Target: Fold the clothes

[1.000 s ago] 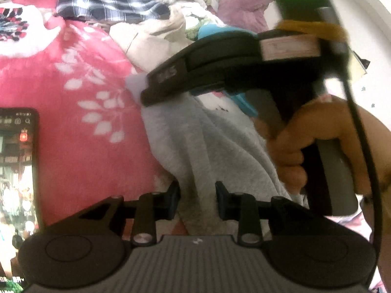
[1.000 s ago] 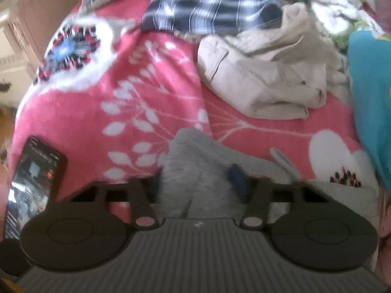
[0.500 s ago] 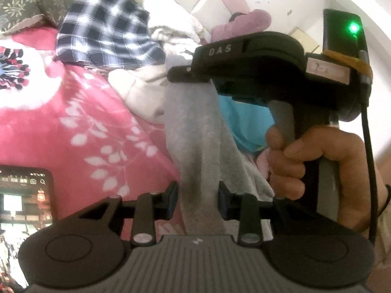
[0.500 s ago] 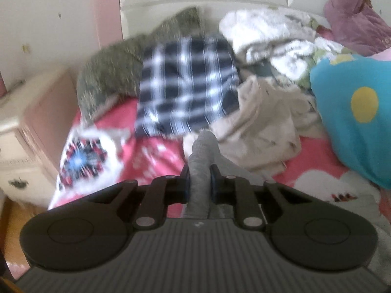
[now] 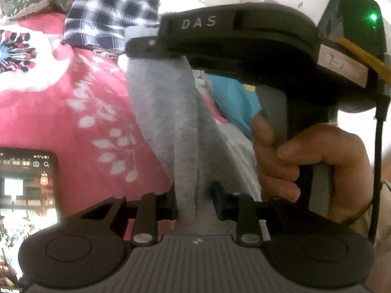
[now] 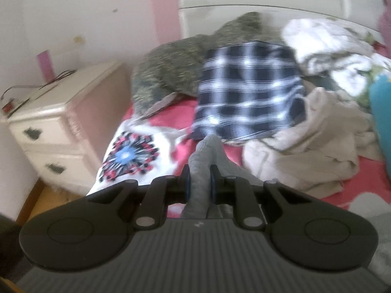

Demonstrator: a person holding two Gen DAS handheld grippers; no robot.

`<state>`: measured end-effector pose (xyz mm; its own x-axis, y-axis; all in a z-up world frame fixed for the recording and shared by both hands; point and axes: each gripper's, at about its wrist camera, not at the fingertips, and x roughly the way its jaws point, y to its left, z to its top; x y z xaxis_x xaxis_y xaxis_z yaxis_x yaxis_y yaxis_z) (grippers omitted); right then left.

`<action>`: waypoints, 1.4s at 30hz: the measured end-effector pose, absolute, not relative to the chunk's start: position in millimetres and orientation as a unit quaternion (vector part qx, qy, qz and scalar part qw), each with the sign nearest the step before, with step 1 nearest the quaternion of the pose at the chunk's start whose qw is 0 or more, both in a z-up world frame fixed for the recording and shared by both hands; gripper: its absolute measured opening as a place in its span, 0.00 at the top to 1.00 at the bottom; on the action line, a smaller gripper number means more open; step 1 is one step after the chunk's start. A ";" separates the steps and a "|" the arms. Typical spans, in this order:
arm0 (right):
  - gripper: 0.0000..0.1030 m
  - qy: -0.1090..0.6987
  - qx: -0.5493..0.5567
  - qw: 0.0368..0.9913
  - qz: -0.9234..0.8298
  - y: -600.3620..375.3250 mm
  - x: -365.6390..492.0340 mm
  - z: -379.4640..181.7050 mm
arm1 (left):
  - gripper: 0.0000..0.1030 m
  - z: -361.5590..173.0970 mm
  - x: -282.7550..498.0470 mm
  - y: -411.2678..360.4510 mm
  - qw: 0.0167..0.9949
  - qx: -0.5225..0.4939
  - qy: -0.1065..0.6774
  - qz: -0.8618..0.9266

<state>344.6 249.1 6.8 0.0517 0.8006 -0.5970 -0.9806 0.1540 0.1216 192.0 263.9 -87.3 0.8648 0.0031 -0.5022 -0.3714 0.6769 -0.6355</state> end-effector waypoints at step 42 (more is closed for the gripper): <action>0.25 0.281 -0.009 0.887 0.366 -52.2 412.3 73.7 | 0.58 -81.0 197.6 240.9 0.908 -0.334 0.234 0.093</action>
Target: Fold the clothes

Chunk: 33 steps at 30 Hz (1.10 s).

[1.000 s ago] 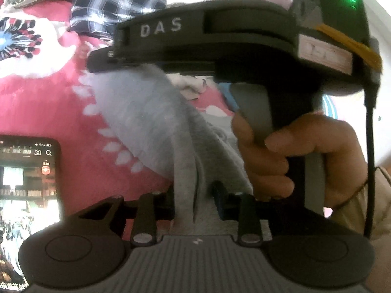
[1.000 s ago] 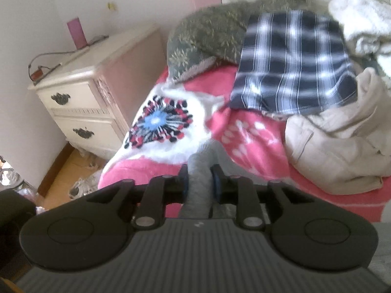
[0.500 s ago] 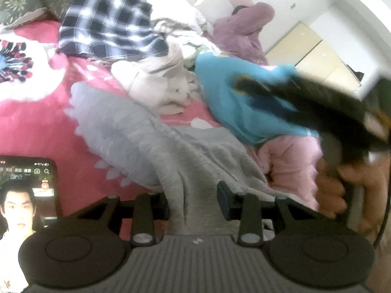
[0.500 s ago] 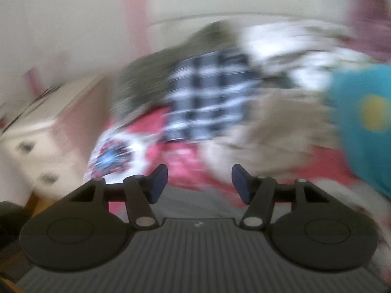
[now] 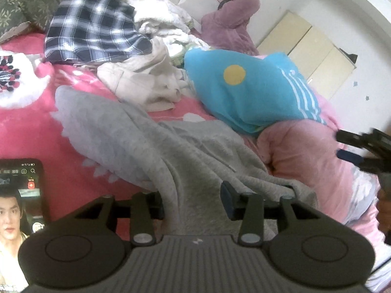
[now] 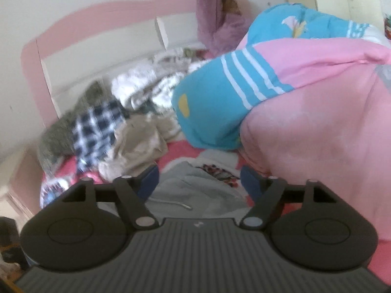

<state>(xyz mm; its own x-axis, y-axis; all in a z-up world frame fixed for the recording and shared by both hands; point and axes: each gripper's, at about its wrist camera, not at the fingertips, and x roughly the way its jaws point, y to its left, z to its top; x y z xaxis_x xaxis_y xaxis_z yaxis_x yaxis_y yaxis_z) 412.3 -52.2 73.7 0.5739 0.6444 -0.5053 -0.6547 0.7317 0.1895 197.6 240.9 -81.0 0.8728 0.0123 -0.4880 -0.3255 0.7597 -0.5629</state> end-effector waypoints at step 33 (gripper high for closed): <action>0.83 0.287 -0.118 0.862 0.401 153.9 498.2 -10.0 | 0.84 -105.7 204.3 251.7 0.882 -0.362 0.275 0.126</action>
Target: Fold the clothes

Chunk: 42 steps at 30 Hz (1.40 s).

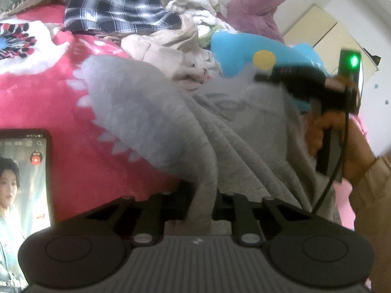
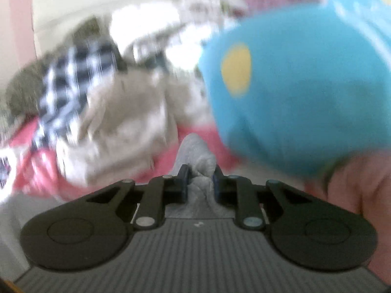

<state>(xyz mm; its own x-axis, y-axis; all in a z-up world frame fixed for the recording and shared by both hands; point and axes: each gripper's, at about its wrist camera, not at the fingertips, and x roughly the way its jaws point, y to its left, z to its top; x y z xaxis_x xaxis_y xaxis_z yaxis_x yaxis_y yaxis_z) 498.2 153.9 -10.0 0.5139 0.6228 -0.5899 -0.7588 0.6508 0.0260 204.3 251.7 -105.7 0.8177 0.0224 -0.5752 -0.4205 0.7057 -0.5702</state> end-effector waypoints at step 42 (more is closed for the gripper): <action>0.73 0.382 -0.281 0.674 0.566 257.1 385.9 -74.5 | 0.92 -115.1 184.1 272.4 0.835 -0.464 0.269 0.125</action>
